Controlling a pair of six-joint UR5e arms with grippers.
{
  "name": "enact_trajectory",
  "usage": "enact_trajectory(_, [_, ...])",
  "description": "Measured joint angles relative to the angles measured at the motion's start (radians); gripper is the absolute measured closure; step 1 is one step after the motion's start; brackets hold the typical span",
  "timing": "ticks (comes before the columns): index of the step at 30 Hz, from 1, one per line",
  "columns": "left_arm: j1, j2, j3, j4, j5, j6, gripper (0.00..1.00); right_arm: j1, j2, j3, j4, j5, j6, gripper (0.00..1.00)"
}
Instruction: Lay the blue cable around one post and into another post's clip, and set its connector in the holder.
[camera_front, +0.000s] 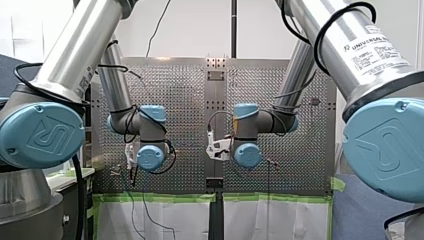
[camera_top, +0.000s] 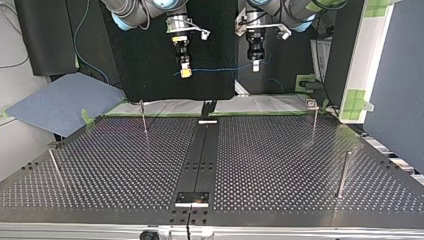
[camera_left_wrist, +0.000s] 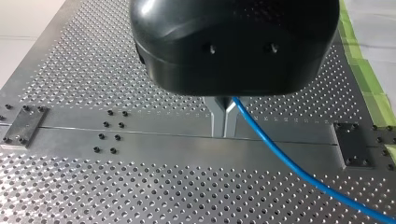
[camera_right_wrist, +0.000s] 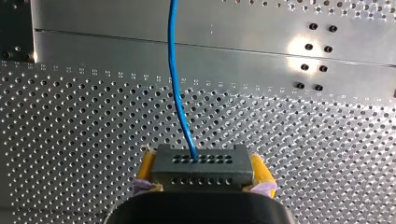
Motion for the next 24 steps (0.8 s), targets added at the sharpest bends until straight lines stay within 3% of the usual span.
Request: enact_trajectory(24, [0.017, -0.043, 0.003, 0.005, 0.015, 0.005, 1.0, 0.0, 0.0, 0.0, 0.0, -0.002, 0.0, 1.0])
